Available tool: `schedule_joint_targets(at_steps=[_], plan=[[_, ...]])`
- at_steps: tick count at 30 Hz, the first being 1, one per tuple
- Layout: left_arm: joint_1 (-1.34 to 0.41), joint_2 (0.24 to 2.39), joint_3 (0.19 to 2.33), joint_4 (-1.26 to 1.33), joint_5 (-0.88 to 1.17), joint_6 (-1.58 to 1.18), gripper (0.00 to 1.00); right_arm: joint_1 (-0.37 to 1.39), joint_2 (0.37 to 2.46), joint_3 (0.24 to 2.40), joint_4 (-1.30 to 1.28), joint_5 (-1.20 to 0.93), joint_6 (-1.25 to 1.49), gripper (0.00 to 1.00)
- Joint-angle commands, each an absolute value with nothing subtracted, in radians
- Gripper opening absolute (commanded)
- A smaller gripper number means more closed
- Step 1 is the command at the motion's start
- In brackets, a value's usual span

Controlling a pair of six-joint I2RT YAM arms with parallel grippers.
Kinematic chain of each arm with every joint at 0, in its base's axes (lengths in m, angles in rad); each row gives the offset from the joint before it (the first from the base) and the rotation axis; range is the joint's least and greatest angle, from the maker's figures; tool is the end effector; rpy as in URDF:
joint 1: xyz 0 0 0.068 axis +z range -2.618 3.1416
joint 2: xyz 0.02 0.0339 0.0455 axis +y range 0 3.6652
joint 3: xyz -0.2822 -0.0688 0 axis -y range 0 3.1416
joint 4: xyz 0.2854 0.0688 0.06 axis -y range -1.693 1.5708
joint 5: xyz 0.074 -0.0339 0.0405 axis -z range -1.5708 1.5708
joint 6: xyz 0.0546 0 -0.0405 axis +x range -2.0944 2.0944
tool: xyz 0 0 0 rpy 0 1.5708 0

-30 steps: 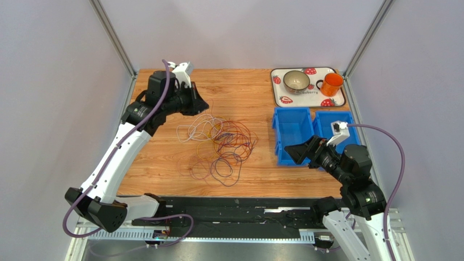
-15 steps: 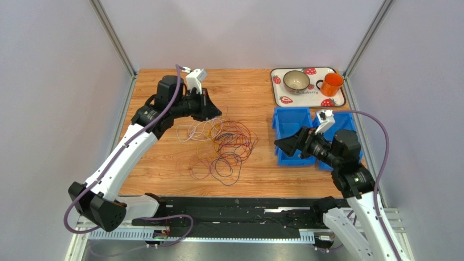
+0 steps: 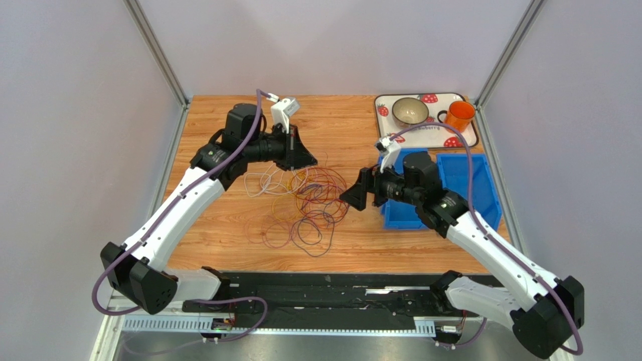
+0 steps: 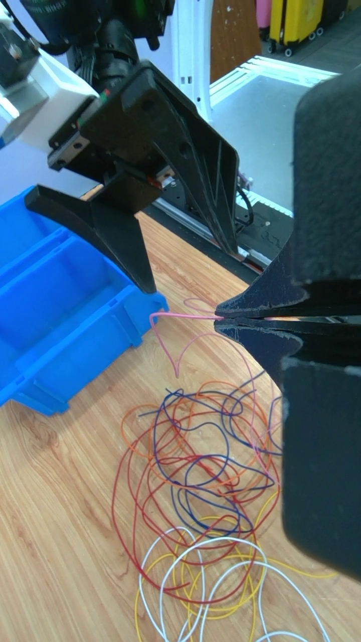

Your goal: Untangle the cables

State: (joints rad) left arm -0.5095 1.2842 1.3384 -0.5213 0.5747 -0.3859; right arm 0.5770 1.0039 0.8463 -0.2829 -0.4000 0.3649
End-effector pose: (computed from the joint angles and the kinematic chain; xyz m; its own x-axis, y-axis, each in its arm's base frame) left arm 0.2727 -0.1864 0.4056 -0.6778 0.0168 -0.7351 0.6239 0.5422 -0.5628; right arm 0.2165 0.1663 0.3130 -0.6185 -0.0104 -0.7857 -0.6176 0.6246 0.4779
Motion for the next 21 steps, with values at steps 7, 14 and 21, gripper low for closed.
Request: schedule_joint_targets(at_steps=[7,14,21], plan=[[-0.518,1.298,1.367,-0.451,0.635,-0.379,0.0,0.611,1.13,0.902,-0.126,-0.311,0.268,0.85],[-0.522,1.298,1.355,-0.42,0.646,-0.397,0.0,0.627,1.207,0.922,-0.094,-0.305,0.264,0.58],[-0.523,1.298,1.344,-0.416,0.653,-0.403,0.0,0.644,1.264,0.94,-0.058,-0.325,0.275,0.35]])
